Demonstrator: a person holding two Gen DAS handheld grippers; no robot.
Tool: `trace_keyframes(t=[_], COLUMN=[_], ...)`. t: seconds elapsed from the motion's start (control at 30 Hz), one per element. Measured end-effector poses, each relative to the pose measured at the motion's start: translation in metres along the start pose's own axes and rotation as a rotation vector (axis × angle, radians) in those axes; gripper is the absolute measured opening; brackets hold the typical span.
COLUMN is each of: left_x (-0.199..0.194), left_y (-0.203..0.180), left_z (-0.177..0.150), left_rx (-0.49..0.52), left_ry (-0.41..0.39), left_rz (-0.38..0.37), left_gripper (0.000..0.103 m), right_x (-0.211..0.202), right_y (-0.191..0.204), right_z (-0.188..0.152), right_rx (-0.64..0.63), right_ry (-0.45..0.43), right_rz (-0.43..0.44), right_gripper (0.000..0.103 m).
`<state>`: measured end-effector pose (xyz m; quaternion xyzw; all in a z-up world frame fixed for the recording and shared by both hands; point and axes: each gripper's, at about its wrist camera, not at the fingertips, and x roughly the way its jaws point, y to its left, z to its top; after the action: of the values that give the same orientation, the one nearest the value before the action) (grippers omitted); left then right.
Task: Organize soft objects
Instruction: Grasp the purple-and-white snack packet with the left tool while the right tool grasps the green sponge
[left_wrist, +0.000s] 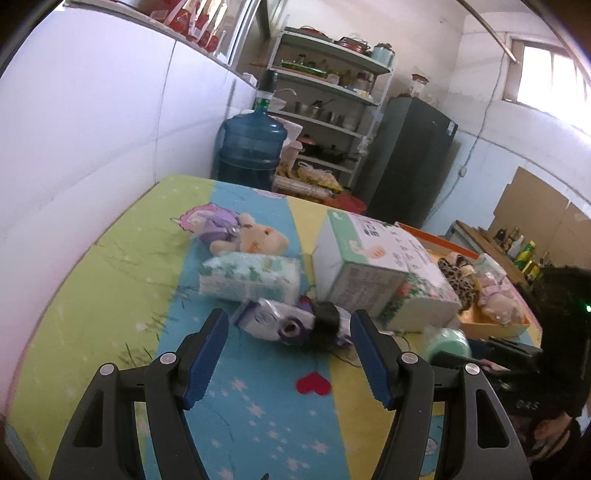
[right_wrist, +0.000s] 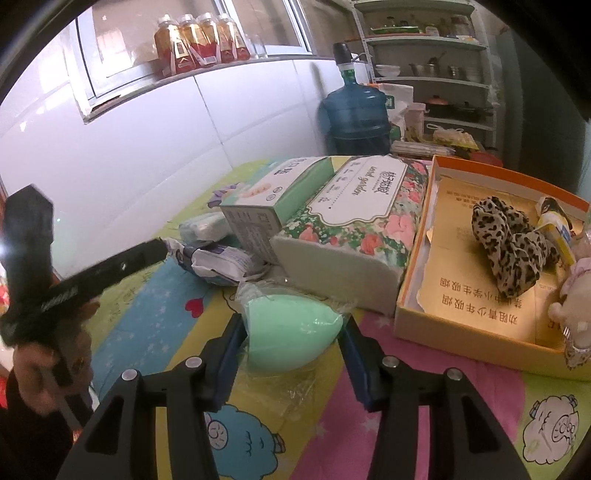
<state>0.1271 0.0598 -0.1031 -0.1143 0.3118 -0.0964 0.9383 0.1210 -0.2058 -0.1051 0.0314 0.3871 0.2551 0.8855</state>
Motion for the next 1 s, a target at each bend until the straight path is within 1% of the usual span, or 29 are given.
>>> trace_keyframes(t=[0.07,0.2,0.3,0.37,0.43,0.53,0.6,0.67,0.73,0.77,0.8,0.83,0.93,0.97,1.0], left_x=[0.003,0.020,0.034,0.038,0.036,0.025,0.017,0.010,0.001,-0.004,-0.011,-0.016,-0.030,-0.030,-0.026], left_y=[0.007,0.022,0.024,0.023,0.018,0.010,-0.001,-0.013,-0.030,-0.036,-0.044,-0.048,-0.053,-0.052,-0.050], left_z=[0.009,0.023,0.021,0.017,0.012,0.004,-0.004,-0.013,-0.024,-0.027,-0.030,-0.032,-0.026,-0.024,-0.021], left_rx=[0.023,0.044,0.061,0.069,0.085,0.084,0.091,0.101,0.114,0.126,0.155,0.179,0.266,0.277,0.288], left_ry=[0.006,0.083,0.159,0.187,0.193,0.213,0.227,0.253,0.289,0.294,0.291,0.280,0.212,0.204,0.204], left_rz=[-0.004,-0.074,-0.182,-0.220,-0.242,-0.286,-0.314,-0.363,-0.429,-0.444,-0.450,-0.439,-0.340,-0.316,-0.276], left_gripper=[0.072,0.073,0.073,0.073,0.073,0.073,0.073,0.073,0.073,0.073,0.073,0.073,0.074,0.074,0.074], right_x=[-0.004,-0.007,-0.008,-0.008,-0.009,-0.010,-0.012,-0.013,-0.016,-0.018,-0.021,-0.022,-0.029,-0.030,-0.032], right_y=[-0.002,-0.007,-0.011,-0.013,-0.014,-0.014,-0.015,-0.017,-0.018,-0.019,-0.020,-0.020,-0.023,-0.023,-0.023], right_z=[-0.001,-0.001,-0.002,-0.002,-0.002,-0.001,-0.001,-0.002,-0.003,-0.003,-0.004,-0.004,-0.004,-0.004,-0.005], right_rx=[0.000,0.005,0.014,0.020,0.016,0.009,0.012,0.016,0.021,0.023,0.025,0.027,0.032,0.033,0.035], right_ry=[-0.006,-0.018,-0.019,-0.018,-0.020,-0.022,-0.026,-0.030,-0.035,-0.038,-0.042,-0.045,-0.056,-0.060,-0.063], right_rz=[0.009,0.025,0.040,0.041,0.037,0.033,0.031,0.029,0.025,0.024,0.022,0.021,0.018,0.019,0.020], right_gripper=[0.051,0.051,0.051,0.051,0.051,0.051,0.051,0.051,0.051,0.051,0.051,0.051,0.051,0.051,0.051])
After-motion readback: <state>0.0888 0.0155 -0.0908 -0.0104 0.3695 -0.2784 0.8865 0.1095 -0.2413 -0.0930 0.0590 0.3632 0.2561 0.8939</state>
